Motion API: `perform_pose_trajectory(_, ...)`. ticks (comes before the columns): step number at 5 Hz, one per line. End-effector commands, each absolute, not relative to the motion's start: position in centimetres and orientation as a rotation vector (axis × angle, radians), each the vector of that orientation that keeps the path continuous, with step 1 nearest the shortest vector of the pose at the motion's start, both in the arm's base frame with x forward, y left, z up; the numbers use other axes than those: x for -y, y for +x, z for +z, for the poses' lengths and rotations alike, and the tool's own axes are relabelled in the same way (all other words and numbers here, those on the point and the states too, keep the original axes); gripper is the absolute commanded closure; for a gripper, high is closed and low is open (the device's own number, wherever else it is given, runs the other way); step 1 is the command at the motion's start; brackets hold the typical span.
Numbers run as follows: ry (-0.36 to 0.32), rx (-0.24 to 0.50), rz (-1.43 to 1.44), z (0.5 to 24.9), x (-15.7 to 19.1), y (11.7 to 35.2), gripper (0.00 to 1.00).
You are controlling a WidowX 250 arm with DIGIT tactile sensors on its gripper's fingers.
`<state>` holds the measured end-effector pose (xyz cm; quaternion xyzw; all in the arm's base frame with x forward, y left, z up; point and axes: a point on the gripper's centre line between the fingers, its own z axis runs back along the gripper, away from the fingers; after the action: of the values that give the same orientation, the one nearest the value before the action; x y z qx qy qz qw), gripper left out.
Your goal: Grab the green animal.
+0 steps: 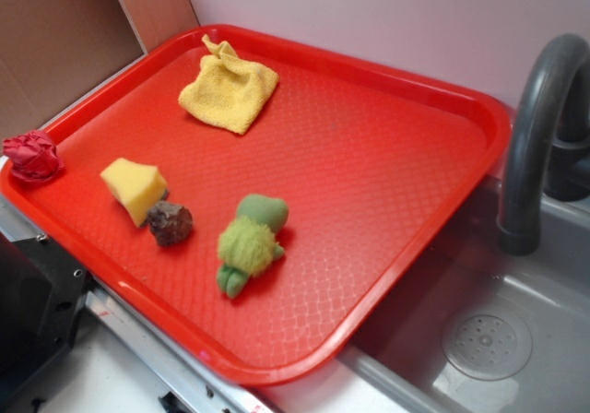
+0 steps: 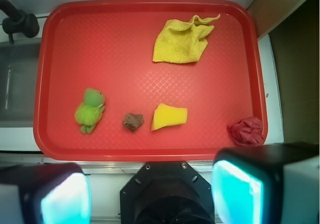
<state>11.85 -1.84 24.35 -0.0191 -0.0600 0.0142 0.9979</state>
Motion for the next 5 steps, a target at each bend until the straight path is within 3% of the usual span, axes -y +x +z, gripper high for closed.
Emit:
perform_pose_trajectory(1, -0.038, 0.120, 0.028, 24.4, 1.8, 11.8, 0.00)
perform_pose_trajectory(3, -0.041, 0.284, 0.329, 21.8, 5.8, 13.5, 0.00)
perform_pose_trajectory(4, 0.053, 0.323, 0.454, 19.7, 8.1, 14.6, 0.00)
perform_pose_trajectory(5, -0.018, 0.283, 0.510, 16.7, 10.1, 16.0, 0.00)
